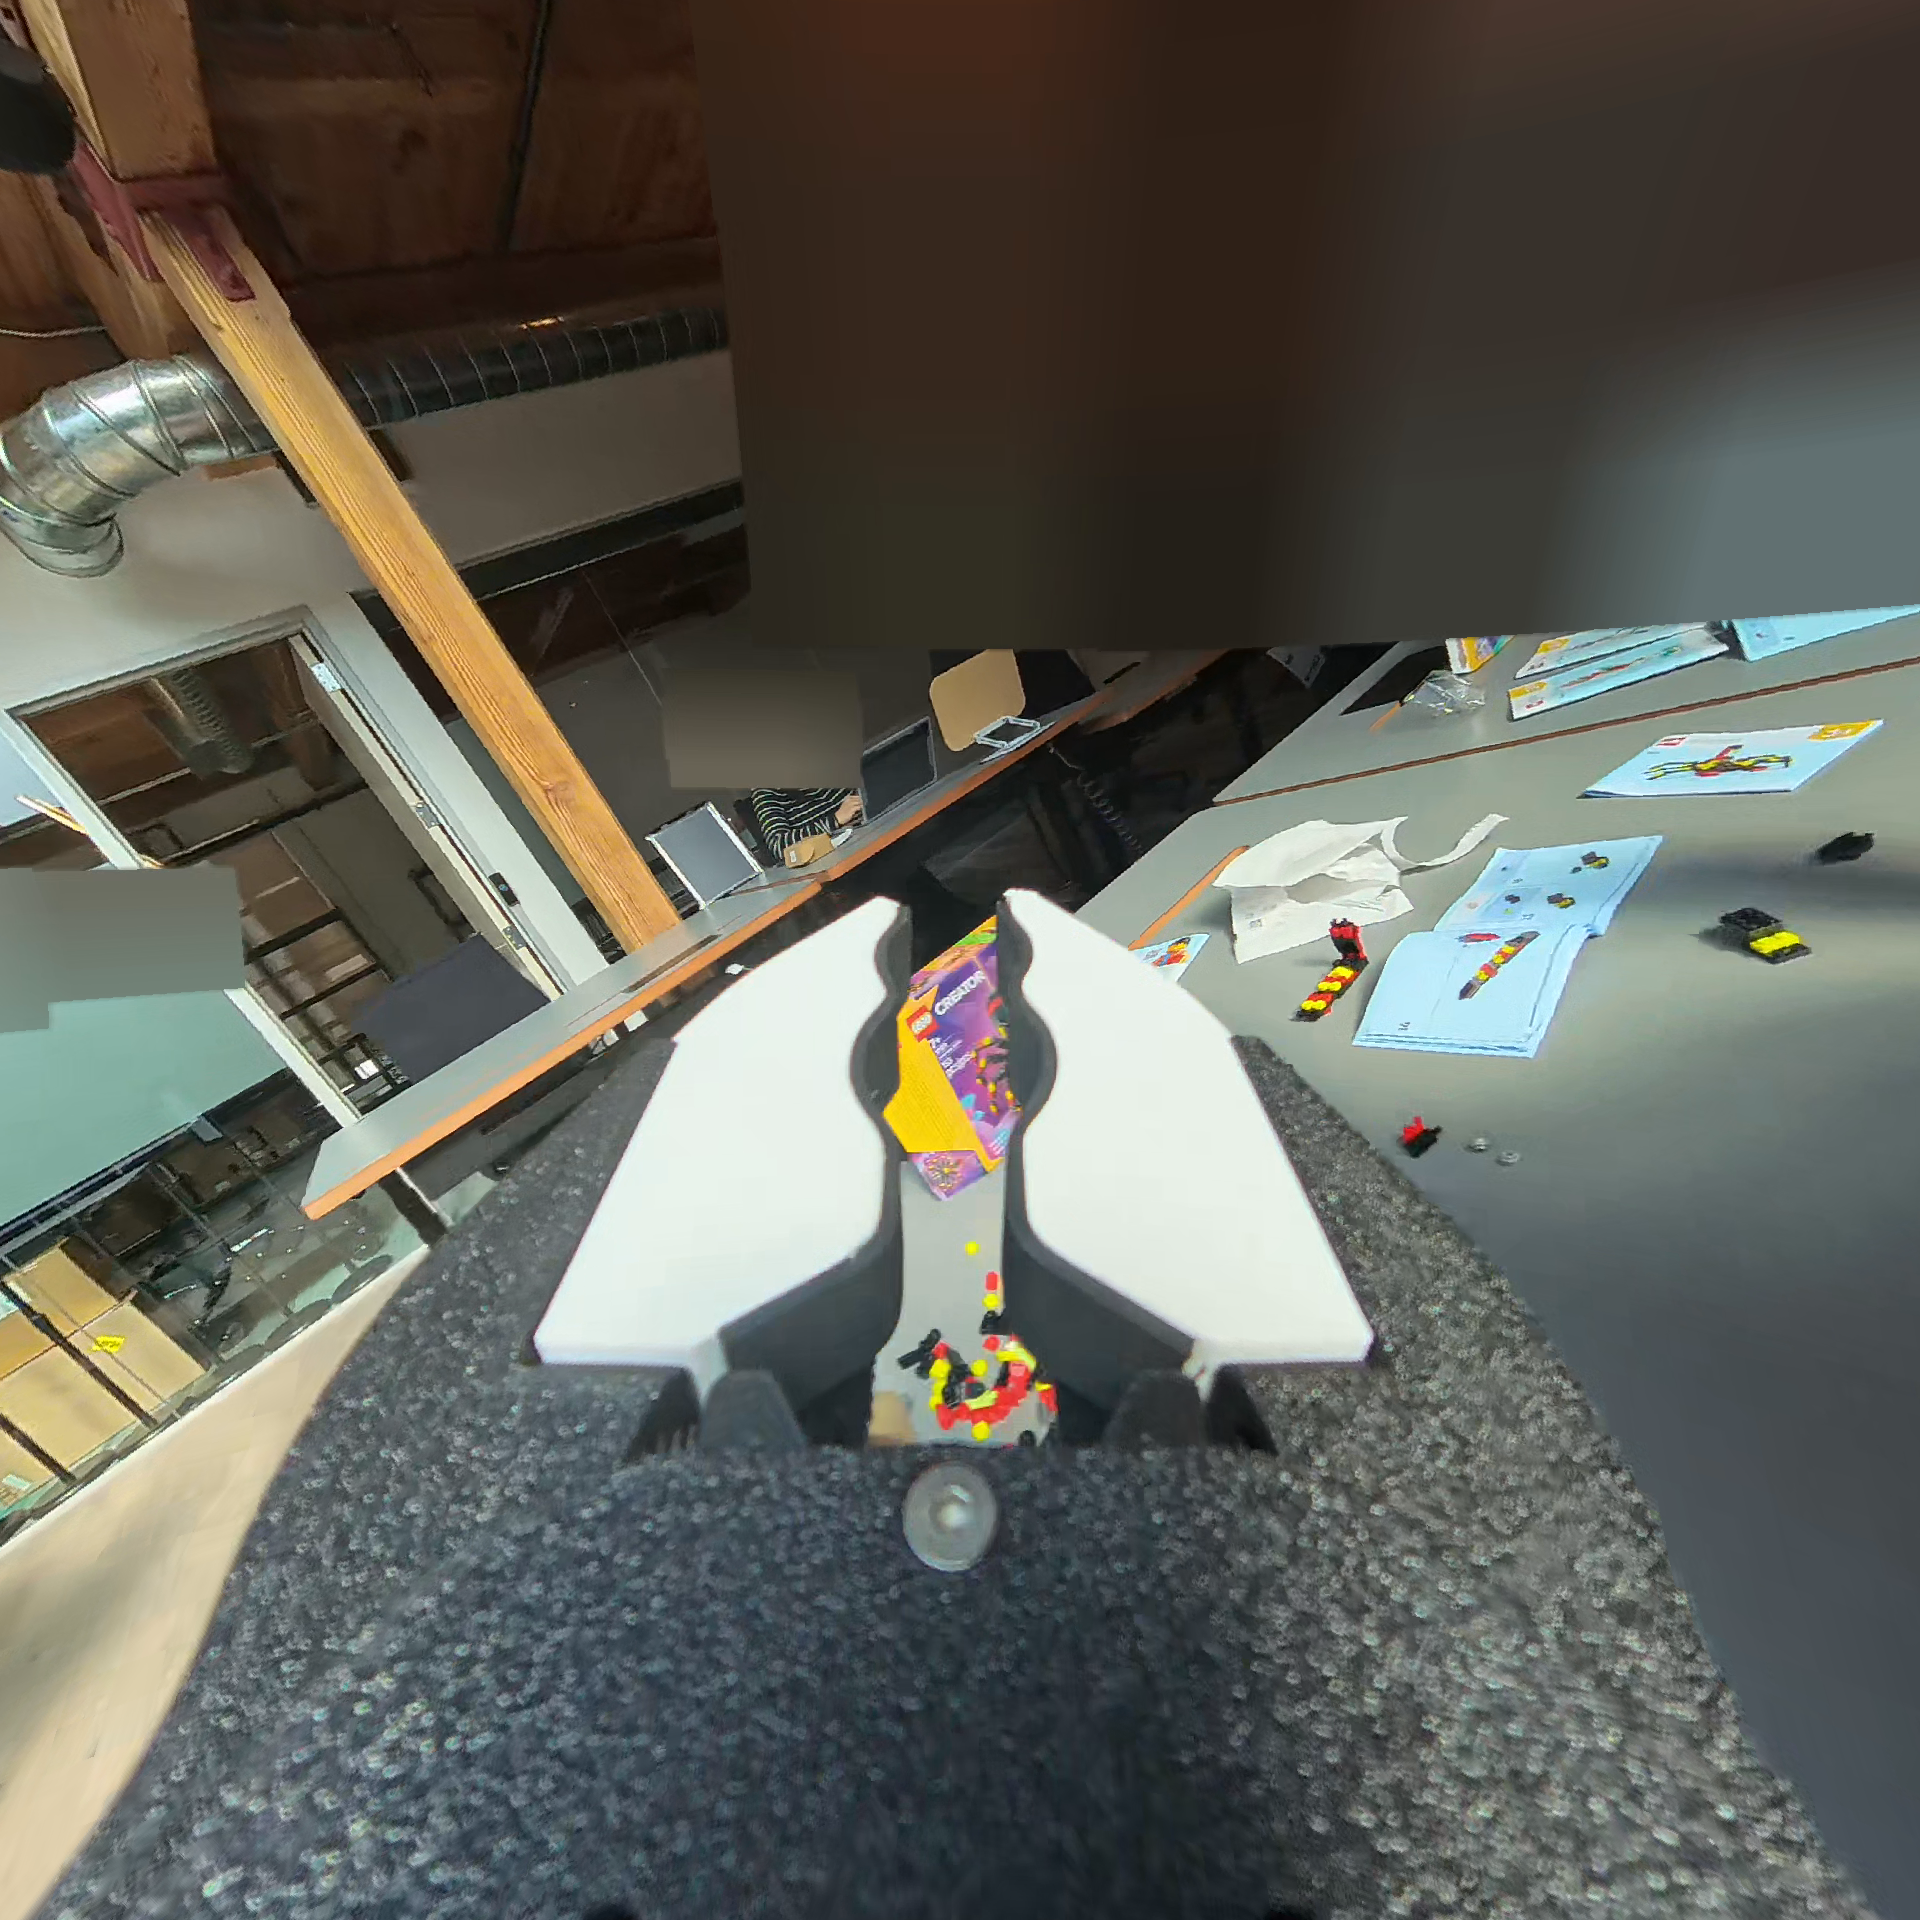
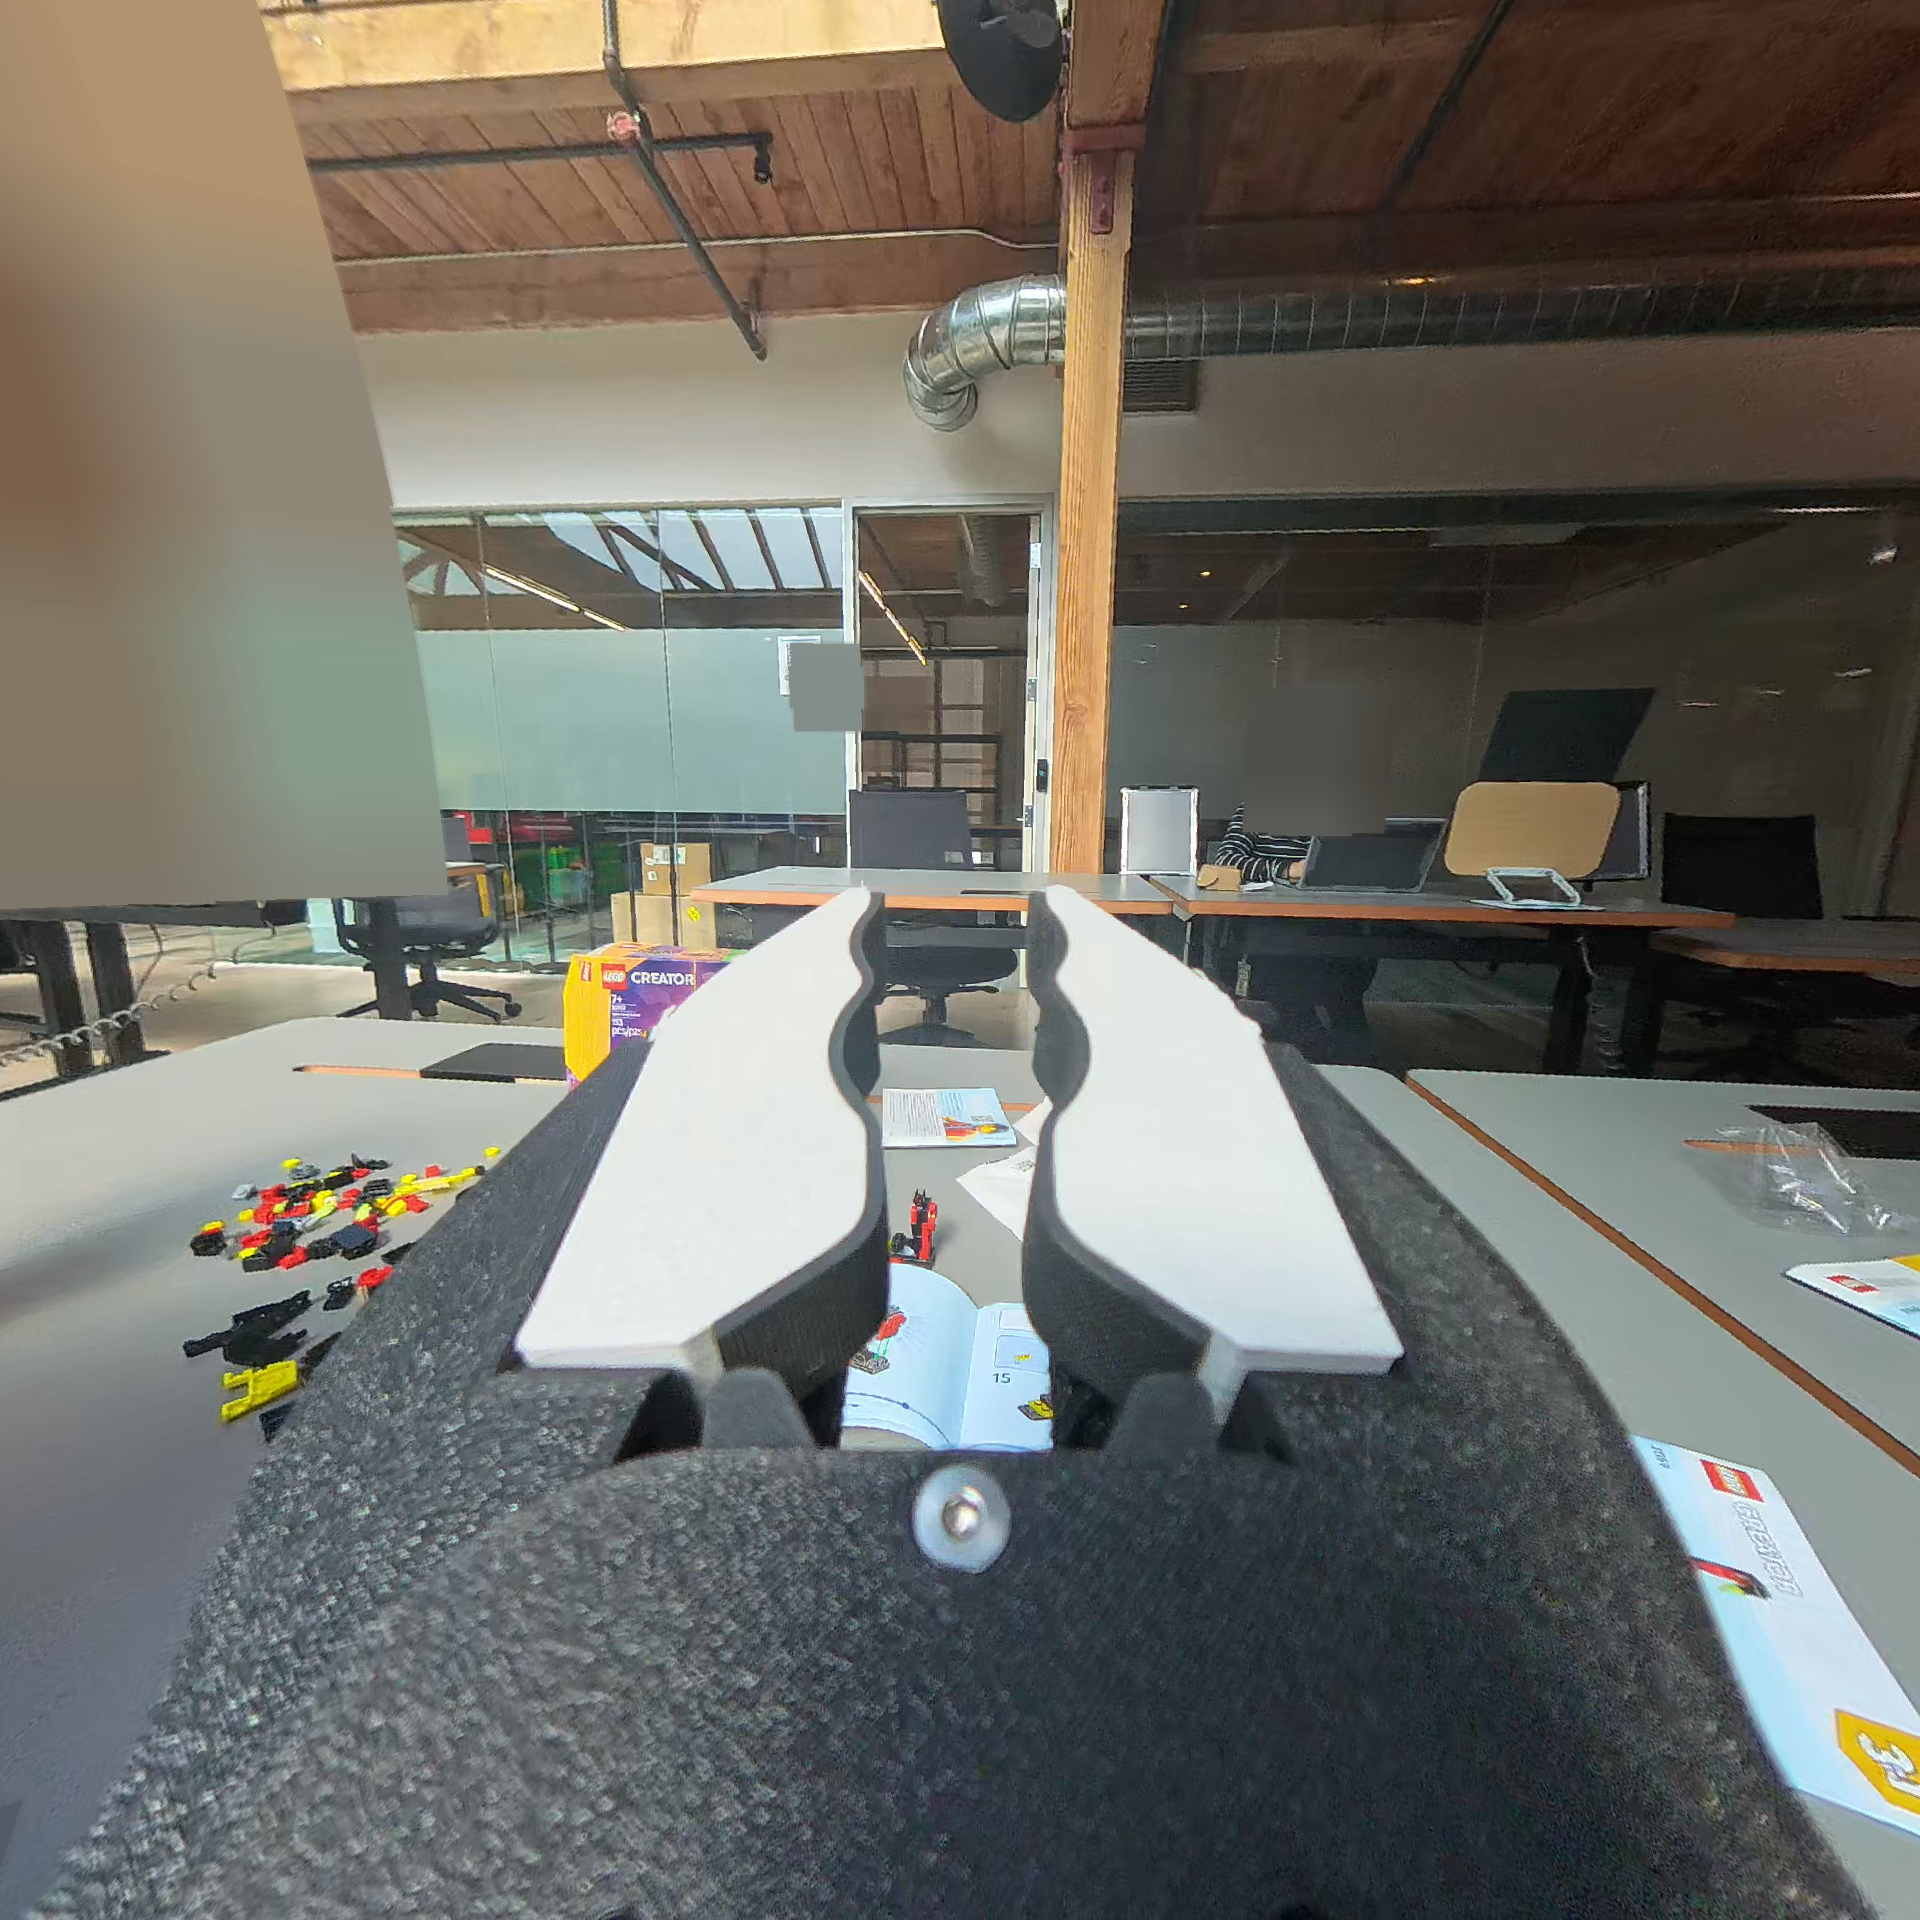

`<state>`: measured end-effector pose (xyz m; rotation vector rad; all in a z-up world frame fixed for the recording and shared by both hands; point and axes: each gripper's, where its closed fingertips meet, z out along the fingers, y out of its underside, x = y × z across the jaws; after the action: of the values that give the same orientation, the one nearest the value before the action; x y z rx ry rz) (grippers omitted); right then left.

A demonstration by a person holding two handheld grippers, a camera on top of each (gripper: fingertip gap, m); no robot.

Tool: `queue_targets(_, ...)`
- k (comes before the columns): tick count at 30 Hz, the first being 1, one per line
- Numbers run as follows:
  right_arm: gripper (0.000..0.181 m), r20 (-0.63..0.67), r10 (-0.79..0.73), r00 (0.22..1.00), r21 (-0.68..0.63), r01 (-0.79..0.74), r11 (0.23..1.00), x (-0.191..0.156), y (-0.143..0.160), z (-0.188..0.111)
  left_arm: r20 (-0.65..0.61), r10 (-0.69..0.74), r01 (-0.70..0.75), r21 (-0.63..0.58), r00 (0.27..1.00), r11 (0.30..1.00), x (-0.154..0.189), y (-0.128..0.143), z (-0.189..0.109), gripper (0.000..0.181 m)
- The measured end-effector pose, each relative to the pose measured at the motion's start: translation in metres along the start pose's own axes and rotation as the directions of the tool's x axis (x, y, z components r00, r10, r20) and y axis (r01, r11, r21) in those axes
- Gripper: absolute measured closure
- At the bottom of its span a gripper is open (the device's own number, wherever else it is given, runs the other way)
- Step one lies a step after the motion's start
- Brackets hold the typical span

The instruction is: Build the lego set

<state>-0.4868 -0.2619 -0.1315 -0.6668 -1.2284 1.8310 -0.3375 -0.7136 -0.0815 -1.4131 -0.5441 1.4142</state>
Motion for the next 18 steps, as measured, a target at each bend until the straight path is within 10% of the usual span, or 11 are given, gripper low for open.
queue_targets(9,0.162,0.172,0.187,0.967,0.004,-0.19,0.982,0.01,0.005,0.004,-0.321,-0.296,0.245,-0.19,0.9,0.951,0.2,0.044,0.068,0.166)
queue_targets(13,0.167,0.329,0.332,0.884,-0.204,-0.277,0.939,-0.046,0.046,0.001,-0.267,-0.269,0.182,-0.309,0.926,0.933,0.223,0.088,0.071,0.166)
queue_targets(18,0.163,0.531,0.376,0.759,-0.627,0.054,0.777,-0.147,0.132,-0.02,-0.192,-0.309,0.192,-0.461,0.932,0.867,0.219,0.133,0.053,0.162)
